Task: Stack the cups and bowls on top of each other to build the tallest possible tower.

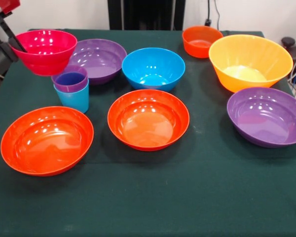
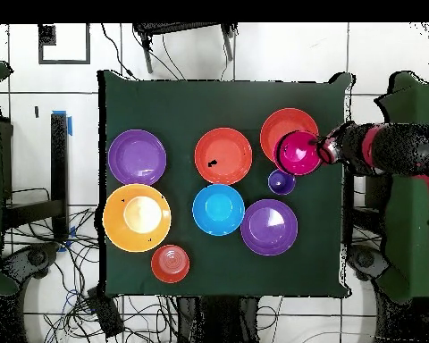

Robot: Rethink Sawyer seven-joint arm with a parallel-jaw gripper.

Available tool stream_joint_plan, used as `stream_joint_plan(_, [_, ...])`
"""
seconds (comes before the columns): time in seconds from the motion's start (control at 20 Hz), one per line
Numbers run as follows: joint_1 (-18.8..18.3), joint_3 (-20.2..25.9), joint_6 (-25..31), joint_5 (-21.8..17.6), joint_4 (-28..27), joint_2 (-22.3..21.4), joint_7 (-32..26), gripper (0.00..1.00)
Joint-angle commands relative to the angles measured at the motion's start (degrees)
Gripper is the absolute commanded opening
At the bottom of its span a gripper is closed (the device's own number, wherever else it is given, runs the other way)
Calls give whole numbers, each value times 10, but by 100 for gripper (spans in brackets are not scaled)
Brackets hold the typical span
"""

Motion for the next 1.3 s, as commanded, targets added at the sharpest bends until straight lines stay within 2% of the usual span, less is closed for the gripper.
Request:
stream_joint_plan(0.05, [10, -48, 32, -34, 54, 14, -171, 0])
stream_joint_plan(0.6, [-1, -43, -3, -31, 88, 25, -142, 0])
stream_joint_plan(1.3, [-9, -42, -1, -39, 69, 55, -171, 0])
